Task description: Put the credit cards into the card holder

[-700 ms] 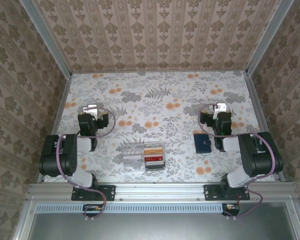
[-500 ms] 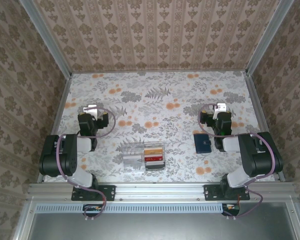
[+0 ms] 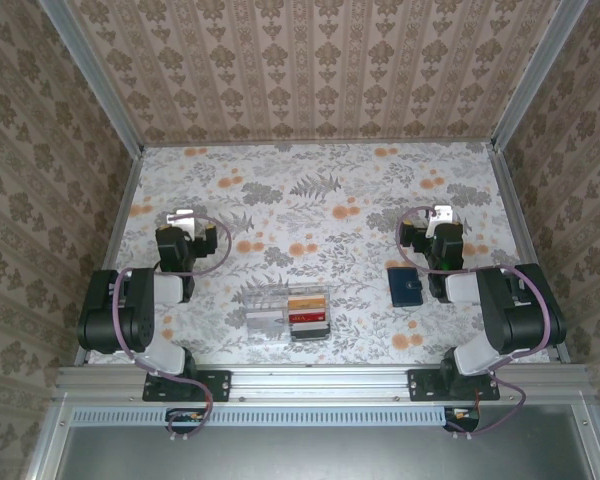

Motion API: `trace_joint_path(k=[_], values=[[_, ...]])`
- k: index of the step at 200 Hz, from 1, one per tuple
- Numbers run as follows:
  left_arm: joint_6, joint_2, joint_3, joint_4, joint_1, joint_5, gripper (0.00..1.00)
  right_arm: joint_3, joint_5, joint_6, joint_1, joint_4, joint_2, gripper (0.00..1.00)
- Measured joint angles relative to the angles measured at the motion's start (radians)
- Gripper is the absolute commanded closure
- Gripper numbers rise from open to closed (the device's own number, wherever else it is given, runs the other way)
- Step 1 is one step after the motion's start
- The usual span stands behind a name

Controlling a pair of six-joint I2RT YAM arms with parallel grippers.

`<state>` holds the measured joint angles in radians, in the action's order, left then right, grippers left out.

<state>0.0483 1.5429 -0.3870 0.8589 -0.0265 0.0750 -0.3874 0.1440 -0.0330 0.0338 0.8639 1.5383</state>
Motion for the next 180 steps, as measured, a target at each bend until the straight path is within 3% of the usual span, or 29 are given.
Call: trace_joint_path(k=[84, 110, 138, 180], values=[[0.001, -0.001, 0.002, 0.004, 0.000, -0.009, 0.00, 0.000, -0.033, 0.005, -0.001, 0.000, 0.000, 0.00], [0.001, -0.086, 0.060, 0.008, -0.013, -0.006, 0.00, 0.000, -0.047, 0.007, -0.001, -0.040, -0.044, 0.01], [-0.036, -0.309, 0.064, -0.135, -0.011, 0.002, 0.00, -0.089, -0.043, -0.051, -0.002, -0.348, -0.234, 0.00], [-0.256, -0.571, -0.061, -0.458, -0.008, -0.007, 0.00, -0.364, -0.067, -0.261, -0.005, -0.816, -0.362, 0.04]])
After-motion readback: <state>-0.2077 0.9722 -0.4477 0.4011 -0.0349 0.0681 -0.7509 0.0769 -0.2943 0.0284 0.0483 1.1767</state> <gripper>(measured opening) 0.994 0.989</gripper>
